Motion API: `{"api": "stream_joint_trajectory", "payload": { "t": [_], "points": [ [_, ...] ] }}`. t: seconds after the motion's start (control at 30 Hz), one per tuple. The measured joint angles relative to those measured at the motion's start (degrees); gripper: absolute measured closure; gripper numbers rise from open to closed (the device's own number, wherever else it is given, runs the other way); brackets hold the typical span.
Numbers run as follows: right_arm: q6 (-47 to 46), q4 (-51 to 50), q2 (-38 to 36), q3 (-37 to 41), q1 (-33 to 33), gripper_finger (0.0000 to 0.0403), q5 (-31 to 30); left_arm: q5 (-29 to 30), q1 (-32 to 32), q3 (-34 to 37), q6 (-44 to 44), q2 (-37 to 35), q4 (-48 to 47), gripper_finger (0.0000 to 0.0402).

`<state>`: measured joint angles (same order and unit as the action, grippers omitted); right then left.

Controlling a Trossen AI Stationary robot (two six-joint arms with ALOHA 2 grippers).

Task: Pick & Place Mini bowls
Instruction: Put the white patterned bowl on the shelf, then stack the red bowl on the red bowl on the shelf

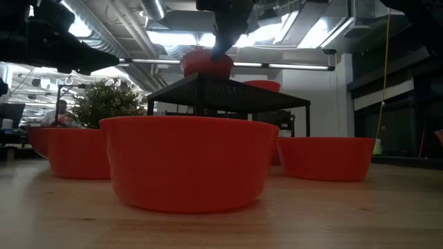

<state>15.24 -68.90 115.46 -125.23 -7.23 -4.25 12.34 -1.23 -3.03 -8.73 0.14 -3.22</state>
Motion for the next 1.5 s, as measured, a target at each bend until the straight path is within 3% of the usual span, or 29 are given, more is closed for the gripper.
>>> {"api": "stream_joint_trajectory", "payload": {
  "t": [0.3,0.7,1.03,1.3,1.5],
  "points": [
    [-0.66,-0.02,0.0,0.0,-0.06,0.0277,-0.11,0.0,0.0,0.0,0.0,0.0,0.0,0.0313],
    [-6.05,-0.22,0.0,0.0,0.28,0.0275,-0.01,0.0,0.01,0.02,0.0,0.0,0.01,0.0313],
    [-8.74,-0.44,0.0,-0.13,1.44,0.0275,3.94,0.0,0.01,0.01,0.0,-0.01,0.01,0.0313],
    [-10.3,-3.91,0.0,-9.56,3.17,0.0275,3.88,0.0,0.01,0.0,0.0,-0.02,0.01,0.0313],
    [-16.6,-3.33,-3.51,-9.19,5.56,0.0275,3.87,-0.02,0.02,0.02,0.0,0.0,0.0,0.0313]
  ]
}}
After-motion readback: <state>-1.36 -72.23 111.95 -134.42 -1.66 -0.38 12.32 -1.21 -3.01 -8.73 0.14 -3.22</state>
